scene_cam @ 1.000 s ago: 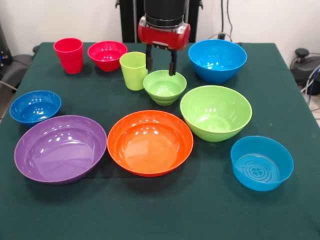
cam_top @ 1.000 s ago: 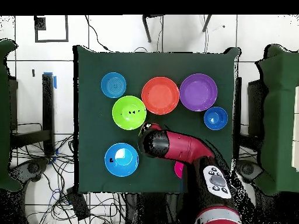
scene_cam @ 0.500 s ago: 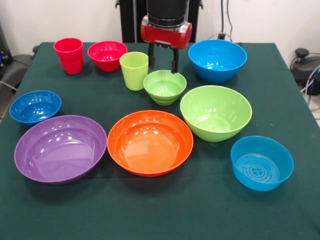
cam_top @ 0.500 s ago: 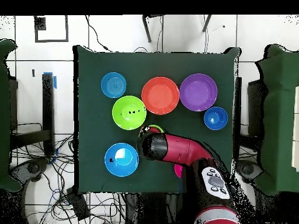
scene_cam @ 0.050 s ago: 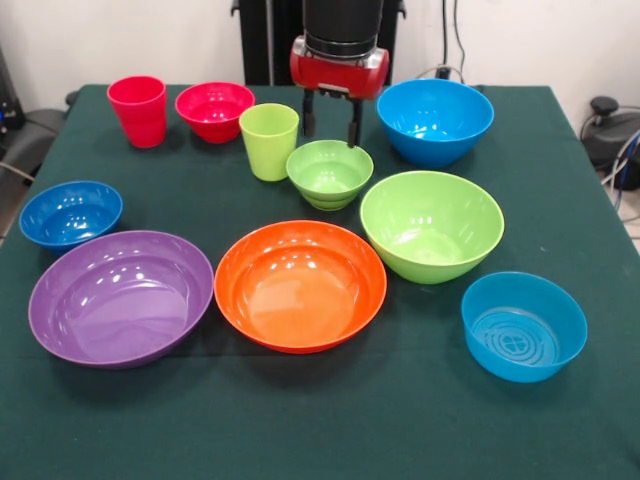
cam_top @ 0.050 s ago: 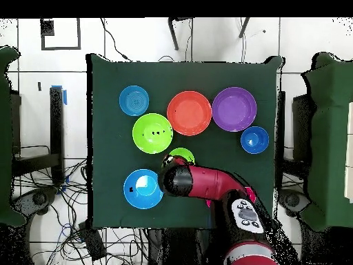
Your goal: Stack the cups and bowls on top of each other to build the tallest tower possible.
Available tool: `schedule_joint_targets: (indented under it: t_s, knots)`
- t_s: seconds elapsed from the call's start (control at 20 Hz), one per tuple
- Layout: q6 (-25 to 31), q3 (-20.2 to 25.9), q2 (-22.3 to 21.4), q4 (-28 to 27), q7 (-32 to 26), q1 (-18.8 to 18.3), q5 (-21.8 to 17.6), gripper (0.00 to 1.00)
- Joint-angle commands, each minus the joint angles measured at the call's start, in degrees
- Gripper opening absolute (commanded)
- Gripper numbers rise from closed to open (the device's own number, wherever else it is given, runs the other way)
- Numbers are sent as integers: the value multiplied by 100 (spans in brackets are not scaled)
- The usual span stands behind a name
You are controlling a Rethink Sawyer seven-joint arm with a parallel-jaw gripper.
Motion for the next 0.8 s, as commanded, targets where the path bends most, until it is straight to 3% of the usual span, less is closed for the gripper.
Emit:
schedule_joint_targets:
  t_s: [0.05,0.4,0.8]
  knots:
    - [-45,150,61,289,386,125,-376,100]
    - [511,232,-143,197,212,130,-318,100]
    - [626,171,-181,86,-47,9,-512,100]
